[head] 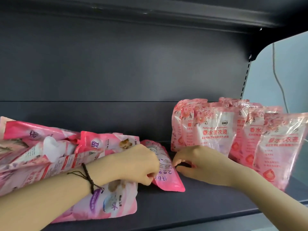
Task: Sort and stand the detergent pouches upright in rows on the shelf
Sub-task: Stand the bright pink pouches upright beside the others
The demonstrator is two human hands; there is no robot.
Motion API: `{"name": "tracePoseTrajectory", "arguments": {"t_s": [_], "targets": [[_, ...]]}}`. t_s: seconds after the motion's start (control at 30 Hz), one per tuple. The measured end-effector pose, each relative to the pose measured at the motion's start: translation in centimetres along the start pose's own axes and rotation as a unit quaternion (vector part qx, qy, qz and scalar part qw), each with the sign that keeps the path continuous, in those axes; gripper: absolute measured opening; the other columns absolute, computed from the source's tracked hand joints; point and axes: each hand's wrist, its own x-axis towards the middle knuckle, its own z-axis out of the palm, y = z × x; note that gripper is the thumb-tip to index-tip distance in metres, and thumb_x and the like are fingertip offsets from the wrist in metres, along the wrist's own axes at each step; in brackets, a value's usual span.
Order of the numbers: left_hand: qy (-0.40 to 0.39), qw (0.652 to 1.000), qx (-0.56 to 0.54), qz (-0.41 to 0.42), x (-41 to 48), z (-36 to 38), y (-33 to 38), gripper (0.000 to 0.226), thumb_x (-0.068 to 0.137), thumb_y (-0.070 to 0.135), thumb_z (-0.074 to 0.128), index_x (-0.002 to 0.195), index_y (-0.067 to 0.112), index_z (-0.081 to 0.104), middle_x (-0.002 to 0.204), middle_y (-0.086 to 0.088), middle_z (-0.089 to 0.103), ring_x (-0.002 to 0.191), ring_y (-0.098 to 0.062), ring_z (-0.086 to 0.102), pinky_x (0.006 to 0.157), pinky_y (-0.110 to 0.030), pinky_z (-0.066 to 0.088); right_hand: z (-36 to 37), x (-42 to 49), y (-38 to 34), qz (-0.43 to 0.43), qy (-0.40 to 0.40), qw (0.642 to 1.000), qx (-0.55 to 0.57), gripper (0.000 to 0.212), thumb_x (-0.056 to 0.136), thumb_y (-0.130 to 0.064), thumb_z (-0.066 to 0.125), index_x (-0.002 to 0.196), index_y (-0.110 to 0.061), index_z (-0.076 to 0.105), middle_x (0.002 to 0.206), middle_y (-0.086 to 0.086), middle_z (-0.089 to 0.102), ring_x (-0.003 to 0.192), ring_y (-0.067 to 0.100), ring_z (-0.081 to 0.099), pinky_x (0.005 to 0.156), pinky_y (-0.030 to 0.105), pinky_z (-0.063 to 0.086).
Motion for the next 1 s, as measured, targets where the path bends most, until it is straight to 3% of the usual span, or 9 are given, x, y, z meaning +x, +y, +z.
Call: {"name": "tracePoseTrajectory", "arguments": {"t_s": [0.13,0.3,0.47,0.6,0.7,0.77,0.83,0.93,1.0], "targets": [[0.052,0.973,-0.207,-0.086,-1.2,-0.3,-2.4,0.017,0.093,0.03,0.052,0.088,0.024,0.067,0.092,0.012,0.065,0.087,-0.004,0.057,0.077,-0.024,0.044,0.1,-1.1,0.9,0.047,0.043,0.987,0.146,0.018,0.094,-0.036,0.056,0.104,-0.027,0.068,0.097,-0.018,0.068,0.091,-0.003,0.061,0.079,0.015,0.049],[0.188,0.906,-0.34,-0.169,-1.2,-0.6,-3.7,0.016,0.095,0.028,0.054,0.081,0.023,0.06,0.084,0.013,0.064,0.083,-0.006,0.059,0.075,-0.024,0.047,1.0,-1.3,2.3,0.088,0.081,0.939,0.322,0.061,0.069,-0.071,0.064,0.12,-0.037,0.055,0.111,-0.025,0.064,0.109,-0.004,0.059,0.096,0.019,0.047],[0.326,0.81,-0.447,-0.193,-0.8,-2.2,-4.7,0.014,0.093,0.013,0.059,0.08,0.016,0.063,0.086,0.009,0.072,0.079,-0.002,0.067,0.075,-0.013,0.048,1.9,0.3,2.4,0.074,0.14,0.899,0.407,0.057,0.071,-0.044,0.077,0.122,-0.03,0.056,0.119,-0.017,0.065,0.115,0.001,0.059,0.1,0.021,0.045],[0.379,0.743,-0.511,-0.207,-0.5,-2.7,-5.2,0.011,0.091,0.009,0.06,0.082,0.012,0.066,0.08,0.001,0.074,0.079,-0.008,0.07,0.074,-0.016,0.052,1.7,2.4,0.8,0.055,0.248,0.849,0.463,0.019,0.083,-0.033,0.07,0.087,-0.015,0.073,0.084,-0.001,0.074,0.084,0.005,0.066,0.078,0.02,0.049],[0.426,0.673,-0.559,-0.229,-0.2,-2.9,-5.8,0.009,0.089,0.011,0.062,0.083,0.012,0.068,0.075,0.001,0.074,0.075,-0.008,0.07,0.071,-0.019,0.056,1.2,4.2,-0.3,0.068,0.339,0.791,0.505,0.057,0.086,-0.045,0.065,0.067,0.008,0.053,0.056,0.013,0.045,0.059,0.015,0.042,0.059,0.031,0.036],[0.437,0.637,-0.584,-0.248,0.2,-2.9,-5.8,0.008,0.089,0.011,0.062,0.085,0.012,0.069,0.075,0.001,0.075,0.074,-0.008,0.07,0.073,-0.024,0.057,0.7,5.4,-0.7,0.086,0.382,0.738,0.55,0.055,0.087,-0.038,0.061,0.064,0.008,0.042,0.056,0.007,0.036,0.055,0.018,0.031,0.054,0.032,0.027],[0.426,0.599,-0.627,-0.256,0.5,-2.3,-5.5,0.007,0.087,0.012,0.063,0.092,0.012,0.069,0.081,0.0,0.076,0.079,-0.01,0.071,0.076,-0.028,0.057,0.5,6.3,-0.9,0.108,0.392,0.714,0.57,0.052,0.09,-0.035,0.058,0.069,0.01,0.041,0.063,0.01,0.042,0.061,0.022,0.034,0.057,0.036,0.029],[0.36,0.577,-0.686,-0.259,0.6,-0.2,-4.8,0.036,0.075,0.021,0.07,0.11,0.015,0.065,0.102,-0.002,0.075,0.099,-0.018,0.07,0.087,-0.033,0.053,1.8,6.2,-0.9,0.128,0.375,0.726,0.562,0.05,0.089,-0.04,0.055,0.076,0.007,0.044,0.068,0.011,0.046,0.063,0.023,0.039,0.056,0.035,0.035],[0.285,0.583,-0.721,-0.242,0.4,1.2,-4.1,0.044,0.073,0.018,0.072,0.116,0.012,0.062,0.11,-0.004,0.073,0.106,-0.023,0.067,0.087,-0.031,0.053,3.3,5.2,-0.9,0.138,0.331,0.748,0.559,0.039,0.086,-0.038,0.06,0.088,0.002,0.056,0.074,0.013,0.06,0.068,0.027,0.057,0.064,0.031,0.052]]}}
